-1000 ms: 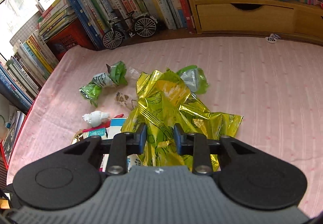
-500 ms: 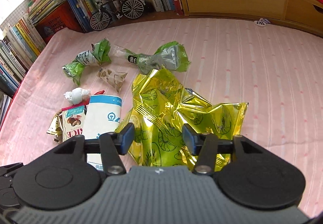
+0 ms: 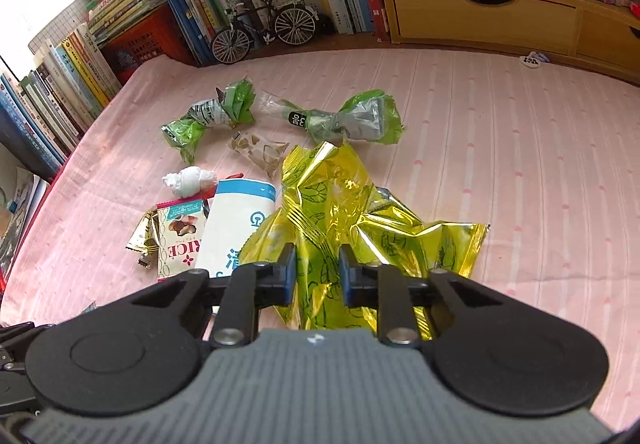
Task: Collect trash
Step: 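Lift the gold foil bag with the right tool while the left tool grasps the macaron packet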
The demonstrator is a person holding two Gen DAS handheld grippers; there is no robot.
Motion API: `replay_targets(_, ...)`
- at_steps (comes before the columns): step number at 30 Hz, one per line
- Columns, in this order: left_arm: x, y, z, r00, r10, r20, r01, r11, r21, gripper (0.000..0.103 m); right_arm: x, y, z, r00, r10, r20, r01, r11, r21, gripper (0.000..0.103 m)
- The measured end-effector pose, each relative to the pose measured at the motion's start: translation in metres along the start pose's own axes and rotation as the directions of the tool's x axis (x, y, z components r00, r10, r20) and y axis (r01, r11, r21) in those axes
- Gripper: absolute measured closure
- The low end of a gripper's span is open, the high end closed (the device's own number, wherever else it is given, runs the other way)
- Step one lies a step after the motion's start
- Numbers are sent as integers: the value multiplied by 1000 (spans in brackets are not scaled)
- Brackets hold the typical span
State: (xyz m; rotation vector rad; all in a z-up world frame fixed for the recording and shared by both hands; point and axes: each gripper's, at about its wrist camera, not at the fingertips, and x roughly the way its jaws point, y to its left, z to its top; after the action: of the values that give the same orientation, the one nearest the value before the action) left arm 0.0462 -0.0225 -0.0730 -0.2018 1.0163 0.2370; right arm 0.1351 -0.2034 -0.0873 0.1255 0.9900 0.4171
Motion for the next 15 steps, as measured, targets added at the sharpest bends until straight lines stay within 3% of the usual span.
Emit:
replay_targets(9,-44,14,-30,997,-43,66,42,999,9,44,-49,9,-25,997,-14,72,9,997,73,84)
replay_targets(13,-68,31,-54,995,-50,87,51,999,-1,44,-69,27,-45,995,-27,94,22,998,53,85)
replay_targets(15,-79,41,-66,995,-48,89,49,999,-13,44,-77,38,-56,993,-64,96,62,998,28,78)
